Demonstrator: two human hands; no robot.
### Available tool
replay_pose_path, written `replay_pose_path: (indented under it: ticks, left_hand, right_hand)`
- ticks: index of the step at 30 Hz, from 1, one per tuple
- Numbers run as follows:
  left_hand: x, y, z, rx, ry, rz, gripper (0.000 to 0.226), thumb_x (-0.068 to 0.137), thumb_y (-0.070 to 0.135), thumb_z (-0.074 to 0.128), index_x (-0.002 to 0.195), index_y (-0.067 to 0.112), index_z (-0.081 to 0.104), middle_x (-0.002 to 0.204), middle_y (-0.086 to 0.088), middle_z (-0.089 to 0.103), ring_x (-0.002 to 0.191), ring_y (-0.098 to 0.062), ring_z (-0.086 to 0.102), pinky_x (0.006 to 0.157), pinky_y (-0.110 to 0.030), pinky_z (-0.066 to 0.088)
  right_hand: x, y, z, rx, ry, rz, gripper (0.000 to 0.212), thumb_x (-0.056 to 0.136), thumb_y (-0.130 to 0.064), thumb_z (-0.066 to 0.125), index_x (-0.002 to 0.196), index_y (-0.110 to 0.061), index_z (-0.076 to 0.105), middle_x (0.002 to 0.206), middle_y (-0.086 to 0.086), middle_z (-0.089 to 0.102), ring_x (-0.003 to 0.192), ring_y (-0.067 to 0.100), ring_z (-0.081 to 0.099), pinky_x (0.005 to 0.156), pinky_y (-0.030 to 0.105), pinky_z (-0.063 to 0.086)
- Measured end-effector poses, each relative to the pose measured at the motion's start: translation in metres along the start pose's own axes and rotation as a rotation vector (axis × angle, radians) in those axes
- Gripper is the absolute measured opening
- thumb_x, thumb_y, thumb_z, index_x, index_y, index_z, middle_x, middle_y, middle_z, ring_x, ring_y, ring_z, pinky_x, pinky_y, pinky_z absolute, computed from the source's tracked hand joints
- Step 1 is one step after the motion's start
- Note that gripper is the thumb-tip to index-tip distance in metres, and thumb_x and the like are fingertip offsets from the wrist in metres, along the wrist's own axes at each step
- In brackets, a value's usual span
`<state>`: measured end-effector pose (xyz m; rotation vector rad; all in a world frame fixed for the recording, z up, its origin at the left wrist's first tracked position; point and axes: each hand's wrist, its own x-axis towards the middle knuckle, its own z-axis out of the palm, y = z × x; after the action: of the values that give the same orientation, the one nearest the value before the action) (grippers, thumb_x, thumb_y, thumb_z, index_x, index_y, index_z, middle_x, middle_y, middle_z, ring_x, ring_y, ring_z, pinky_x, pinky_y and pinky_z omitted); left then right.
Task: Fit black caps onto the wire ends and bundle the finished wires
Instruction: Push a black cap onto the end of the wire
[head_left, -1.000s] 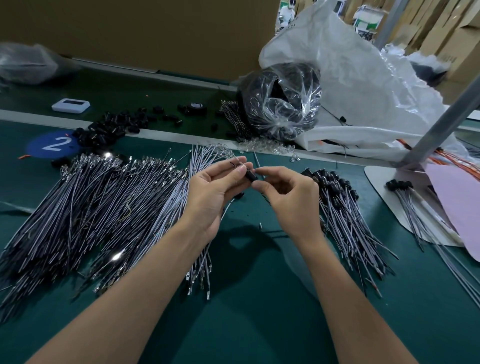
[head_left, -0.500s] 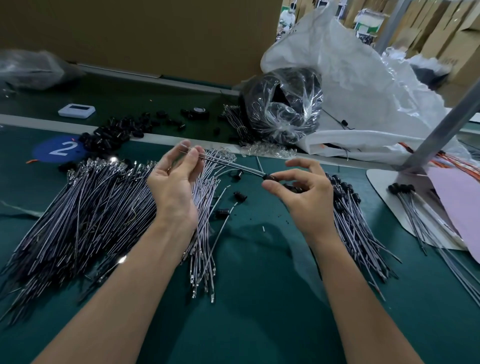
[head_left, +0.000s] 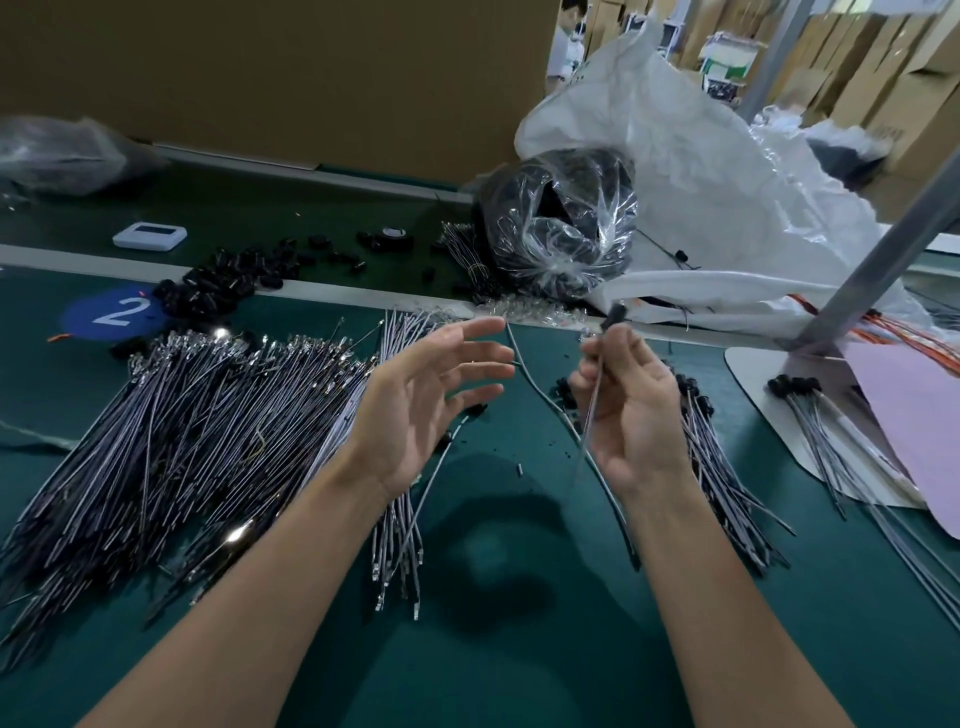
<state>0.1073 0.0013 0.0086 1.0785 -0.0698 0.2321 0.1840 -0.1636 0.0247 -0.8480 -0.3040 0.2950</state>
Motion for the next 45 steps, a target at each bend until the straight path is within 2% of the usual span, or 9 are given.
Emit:
replay_pose_path:
  ticks: [2, 5, 10, 13, 18, 25, 30, 34, 45]
  left_hand:
    - [0.002, -0.002, 0.002, 0.064, 0.057, 0.016, 0.042, 0.086, 0.044, 0.057, 0.111, 0.012, 0.069, 0.102, -0.007, 0.07, 0.099, -0.021, 0.065, 0.095, -0.04, 0.049]
    - [0.003, -0.007, 0.006, 0.166, 0.056, 0.038, 0.032, 0.084, 0.034, 0.065, 0.107, 0.013, 0.072, 0.1, -0.009, 0.072, 0.092, -0.022, 0.067, 0.085, -0.036, 0.056]
    - [0.003, -0.009, 0.008, 0.12, 0.106, 0.067, 0.024, 0.066, 0.024, 0.078, 0.089, 0.017, 0.079, 0.083, -0.007, 0.073, 0.067, -0.017, 0.066, 0.058, -0.028, 0.056]
    - [0.005, -0.008, 0.006, 0.066, 0.201, 0.101, 0.029, 0.056, 0.026, 0.08, 0.085, 0.018, 0.079, 0.086, -0.006, 0.075, 0.076, -0.016, 0.067, 0.067, -0.032, 0.059]
    - [0.007, -0.007, 0.004, 0.06, 0.266, 0.156, 0.038, 0.05, 0.027, 0.084, 0.087, 0.019, 0.079, 0.091, -0.008, 0.075, 0.088, -0.016, 0.068, 0.086, -0.024, 0.054]
    - [0.004, -0.012, 0.01, 0.197, 0.201, 0.137, 0.021, 0.067, 0.012, 0.078, 0.088, 0.011, 0.075, 0.081, -0.008, 0.076, 0.071, -0.015, 0.069, 0.063, -0.024, 0.058]
    - [0.003, -0.01, 0.009, 0.091, 0.219, 0.129, 0.018, 0.071, 0.024, 0.075, 0.087, 0.016, 0.078, 0.089, -0.011, 0.075, 0.078, -0.019, 0.069, 0.07, -0.031, 0.057]
    - [0.005, -0.008, 0.008, 0.038, 0.298, 0.139, 0.024, 0.058, 0.027, 0.081, 0.08, 0.018, 0.079, 0.089, -0.004, 0.076, 0.084, -0.015, 0.068, 0.083, -0.03, 0.053]
    - [0.005, -0.008, 0.008, -0.012, 0.333, 0.127, 0.018, 0.069, 0.015, 0.073, 0.086, 0.011, 0.075, 0.086, -0.007, 0.076, 0.078, -0.014, 0.069, 0.069, -0.022, 0.055]
  right_hand:
    - [-0.002, 0.006, 0.004, -0.196, -0.062, -0.013, 0.024, 0.077, -0.015, 0.067, 0.098, -0.007, 0.058, 0.071, 0.008, 0.071, 0.055, 0.012, 0.062, 0.056, 0.019, 0.053]
    - [-0.008, 0.021, 0.011, -0.542, -0.17, -0.059, 0.03, 0.077, -0.012, 0.074, 0.102, -0.007, 0.057, 0.073, 0.011, 0.074, 0.055, 0.015, 0.067, 0.057, 0.022, 0.053]
    - [-0.01, 0.031, 0.013, -0.665, -0.19, -0.07, 0.025, 0.083, 0.002, 0.071, 0.098, -0.01, 0.055, 0.072, 0.01, 0.074, 0.059, 0.016, 0.069, 0.06, 0.023, 0.054]
    - [-0.008, 0.032, 0.013, -0.719, -0.203, -0.017, 0.021, 0.083, 0.001, 0.072, 0.099, -0.009, 0.062, 0.075, 0.011, 0.075, 0.063, 0.018, 0.069, 0.065, 0.026, 0.056]
    - [-0.008, 0.033, 0.011, -0.825, -0.247, -0.009, 0.008, 0.089, -0.001, 0.066, 0.087, -0.001, 0.073, 0.067, 0.004, 0.072, 0.056, 0.011, 0.064, 0.057, 0.015, 0.048]
    - [-0.008, 0.033, 0.012, -0.78, -0.227, -0.061, 0.017, 0.091, -0.003, 0.063, 0.078, -0.011, 0.072, 0.06, 0.001, 0.069, 0.053, 0.014, 0.064, 0.055, 0.018, 0.049]
    - [-0.007, 0.035, 0.012, -0.746, -0.217, -0.067, 0.015, 0.089, -0.002, 0.064, 0.081, -0.011, 0.073, 0.061, 0.002, 0.07, 0.052, 0.013, 0.063, 0.054, 0.017, 0.048]
    - [-0.007, 0.037, 0.012, -0.758, -0.212, -0.083, 0.016, 0.089, -0.002, 0.065, 0.08, -0.012, 0.073, 0.062, 0.003, 0.07, 0.052, 0.013, 0.063, 0.054, 0.018, 0.048]
    - [-0.008, 0.043, 0.011, -0.807, -0.222, -0.103, 0.015, 0.093, -0.002, 0.06, 0.087, -0.01, 0.071, 0.071, 0.003, 0.073, 0.062, 0.011, 0.068, 0.06, 0.017, 0.05]
